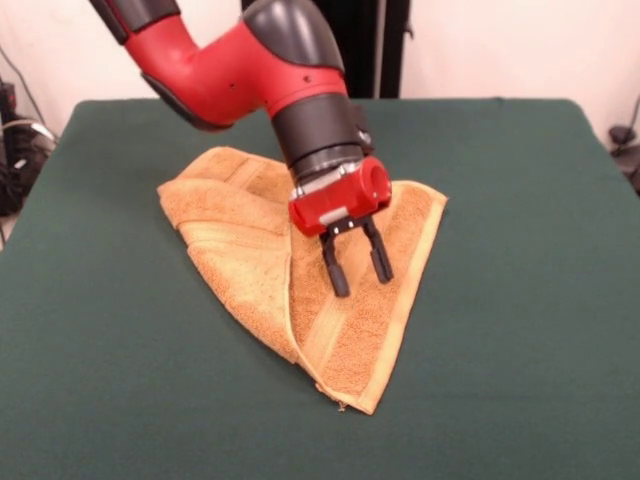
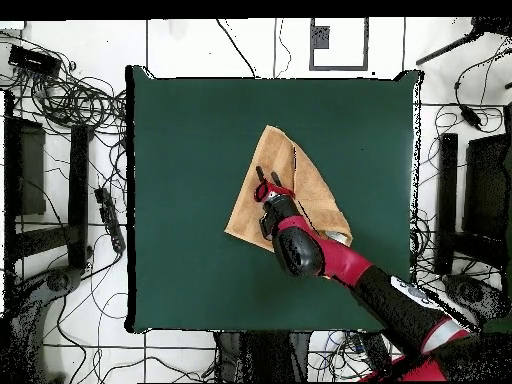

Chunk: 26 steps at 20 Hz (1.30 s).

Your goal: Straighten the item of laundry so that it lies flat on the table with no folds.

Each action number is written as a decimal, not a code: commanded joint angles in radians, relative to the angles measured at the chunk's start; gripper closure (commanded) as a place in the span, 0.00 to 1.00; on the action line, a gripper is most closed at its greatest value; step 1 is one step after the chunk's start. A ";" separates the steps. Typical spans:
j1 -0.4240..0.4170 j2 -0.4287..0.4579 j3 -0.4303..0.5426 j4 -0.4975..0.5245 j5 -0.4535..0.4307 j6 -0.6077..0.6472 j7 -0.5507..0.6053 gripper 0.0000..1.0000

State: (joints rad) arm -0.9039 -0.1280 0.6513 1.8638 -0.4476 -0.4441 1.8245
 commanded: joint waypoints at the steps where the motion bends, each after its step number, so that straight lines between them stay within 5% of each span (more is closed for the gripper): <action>1: 0.022 -0.104 0.061 0.120 0.126 0.130 0.243 0.00; 7: -0.015 -0.144 0.116 0.183 0.156 0.138 0.242 0.00; 10: 0.015 -0.182 0.066 0.189 0.172 0.123 0.218 0.00; 16: 0.016 -0.058 -0.004 0.082 0.083 0.087 0.154 0.00; 26: 0.010 0.020 -0.039 -0.023 -0.046 0.081 0.094 0.00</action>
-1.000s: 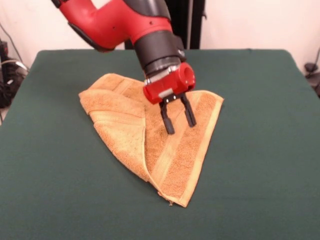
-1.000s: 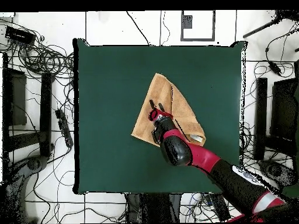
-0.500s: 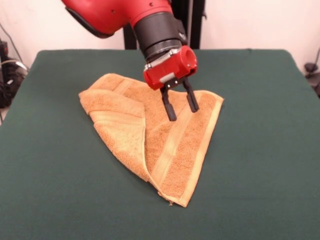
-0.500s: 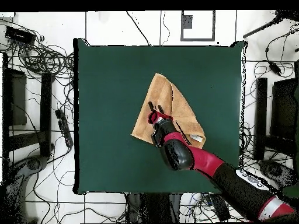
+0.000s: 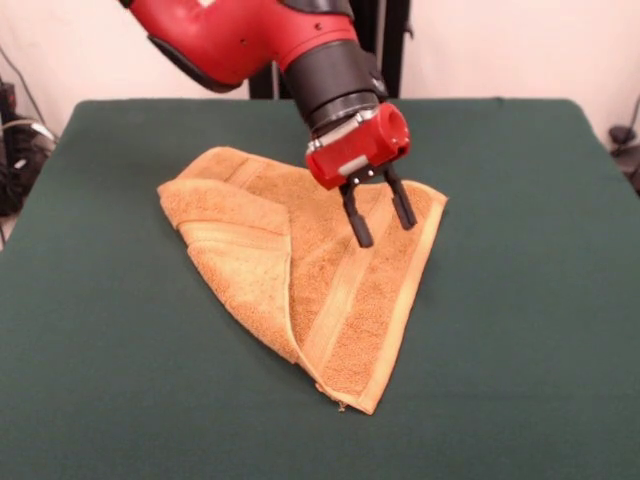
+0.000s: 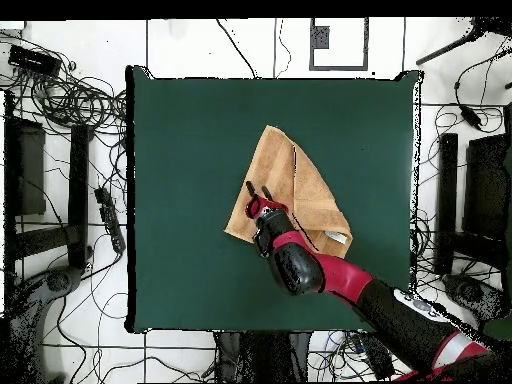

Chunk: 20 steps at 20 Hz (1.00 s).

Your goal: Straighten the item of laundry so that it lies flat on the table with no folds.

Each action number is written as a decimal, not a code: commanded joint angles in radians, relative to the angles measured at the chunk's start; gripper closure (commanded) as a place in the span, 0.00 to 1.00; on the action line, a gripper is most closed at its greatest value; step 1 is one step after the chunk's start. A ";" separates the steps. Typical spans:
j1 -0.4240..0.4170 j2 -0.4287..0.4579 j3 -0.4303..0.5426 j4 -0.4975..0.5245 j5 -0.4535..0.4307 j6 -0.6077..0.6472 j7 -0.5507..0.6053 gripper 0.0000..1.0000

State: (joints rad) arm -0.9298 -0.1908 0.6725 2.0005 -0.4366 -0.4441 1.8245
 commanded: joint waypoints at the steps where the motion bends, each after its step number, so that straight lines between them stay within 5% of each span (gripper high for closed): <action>1: 0.037 0.084 -0.065 -0.169 -0.069 0.090 0.086 0.00; 20: -0.006 -0.019 -0.046 -0.176 -0.172 0.235 0.045 0.00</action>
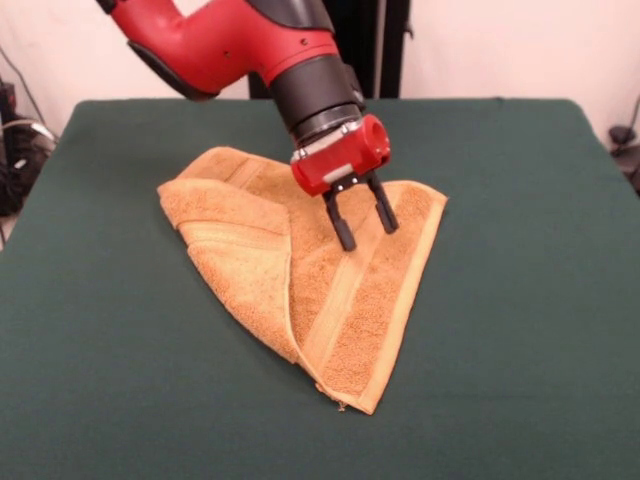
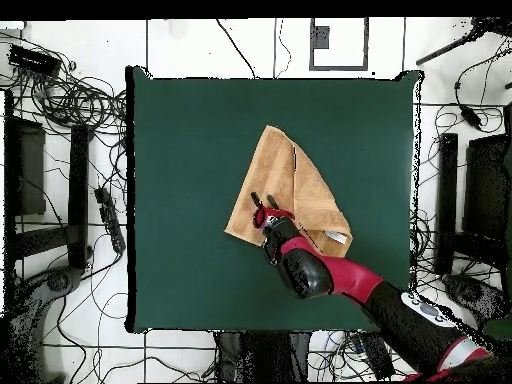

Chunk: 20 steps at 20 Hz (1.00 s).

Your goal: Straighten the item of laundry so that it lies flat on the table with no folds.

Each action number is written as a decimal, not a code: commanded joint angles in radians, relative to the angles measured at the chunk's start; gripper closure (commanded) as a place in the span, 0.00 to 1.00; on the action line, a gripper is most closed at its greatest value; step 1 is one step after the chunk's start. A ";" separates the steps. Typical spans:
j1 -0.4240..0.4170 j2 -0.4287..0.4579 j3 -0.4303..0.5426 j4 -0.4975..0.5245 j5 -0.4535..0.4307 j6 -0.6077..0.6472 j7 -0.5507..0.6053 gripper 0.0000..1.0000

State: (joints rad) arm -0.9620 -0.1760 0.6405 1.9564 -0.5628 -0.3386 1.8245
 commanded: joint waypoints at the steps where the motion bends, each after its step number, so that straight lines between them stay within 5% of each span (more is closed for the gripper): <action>1: 0.024 -0.043 -0.013 -0.129 -0.046 0.133 0.046 0.00; 13: 0.036 -0.077 -0.021 -0.166 -0.129 0.134 0.027 0.00; 20: 0.015 0.019 -0.026 -0.225 -0.206 0.079 0.060 0.00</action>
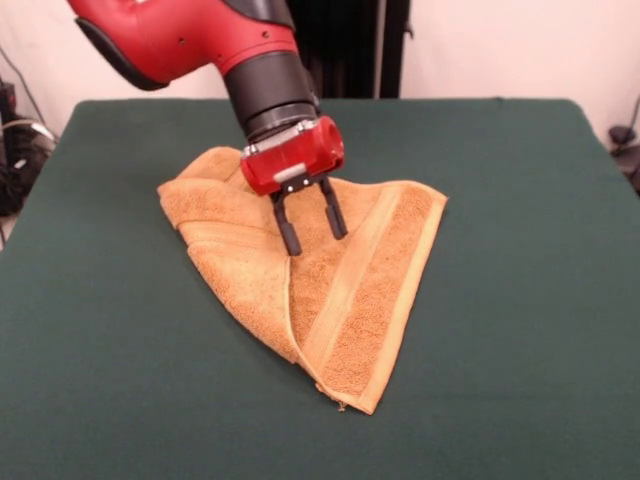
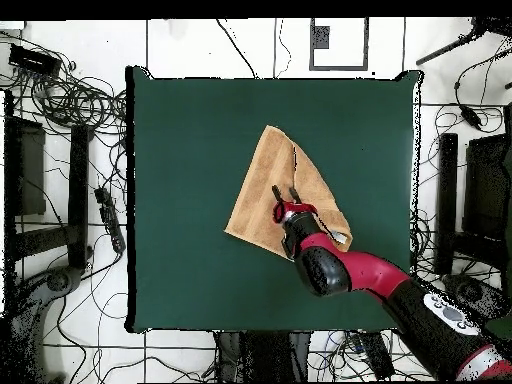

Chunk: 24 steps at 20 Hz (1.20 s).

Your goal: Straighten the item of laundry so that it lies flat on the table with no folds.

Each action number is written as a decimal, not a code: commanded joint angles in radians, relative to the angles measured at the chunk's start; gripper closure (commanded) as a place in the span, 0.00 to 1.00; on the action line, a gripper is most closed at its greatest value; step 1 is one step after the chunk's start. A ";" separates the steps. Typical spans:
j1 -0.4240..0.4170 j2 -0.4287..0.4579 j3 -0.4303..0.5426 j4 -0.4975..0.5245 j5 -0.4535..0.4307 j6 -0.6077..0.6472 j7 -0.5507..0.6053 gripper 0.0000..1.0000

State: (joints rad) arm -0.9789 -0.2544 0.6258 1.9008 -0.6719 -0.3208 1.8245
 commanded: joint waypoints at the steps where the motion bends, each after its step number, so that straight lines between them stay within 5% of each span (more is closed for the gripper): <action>1: 0.034 0.101 -0.012 -0.177 -0.105 0.057 0.066 0.00; 16: -0.056 0.203 0.109 -0.172 -0.094 0.139 0.121 0.00; 24: 0.028 0.135 0.052 -0.125 0.005 0.064 0.153 0.00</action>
State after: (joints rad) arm -1.0476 -0.1155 0.6724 1.8258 -0.7242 -0.3230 1.8245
